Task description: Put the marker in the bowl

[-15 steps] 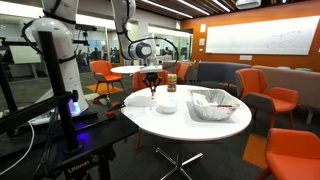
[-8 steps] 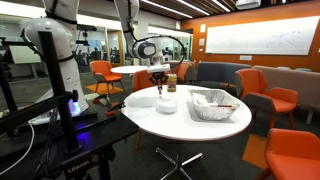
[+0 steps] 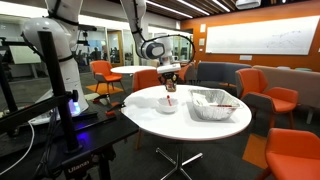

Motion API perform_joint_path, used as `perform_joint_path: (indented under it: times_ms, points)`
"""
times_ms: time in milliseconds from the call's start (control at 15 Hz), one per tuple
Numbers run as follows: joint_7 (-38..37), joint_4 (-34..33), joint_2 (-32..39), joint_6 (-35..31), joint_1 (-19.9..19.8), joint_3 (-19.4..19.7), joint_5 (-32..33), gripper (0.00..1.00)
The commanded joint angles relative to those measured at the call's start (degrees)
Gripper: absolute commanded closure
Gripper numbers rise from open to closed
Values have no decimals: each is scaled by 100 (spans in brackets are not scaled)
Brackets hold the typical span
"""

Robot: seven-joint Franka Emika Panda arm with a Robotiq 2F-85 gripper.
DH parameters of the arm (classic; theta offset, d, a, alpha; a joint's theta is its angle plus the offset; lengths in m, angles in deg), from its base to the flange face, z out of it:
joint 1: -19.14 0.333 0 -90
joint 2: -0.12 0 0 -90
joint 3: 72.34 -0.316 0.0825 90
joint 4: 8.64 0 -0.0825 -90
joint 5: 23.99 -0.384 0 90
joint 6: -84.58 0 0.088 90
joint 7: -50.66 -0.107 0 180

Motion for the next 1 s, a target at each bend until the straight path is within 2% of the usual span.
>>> perform_joint_path:
  times_ms: [0, 133, 333, 467, 733, 933]
  points:
    - [1, 28, -39, 301, -198, -439, -460, 17]
    - [-633, 233, -365, 706, 128, -286, -778, 2]
    - [-1511, 564, -836, 662, 464, -98, -1105, 0]
    - [-2195, 781, -1231, 749, 776, 183, -1124, 0]
    - [-4030, 1087, -1938, 1303, 1632, 1140, -359, 0]
    - [-5574, 1053, -2193, 1839, 1980, 1544, 486, 0]
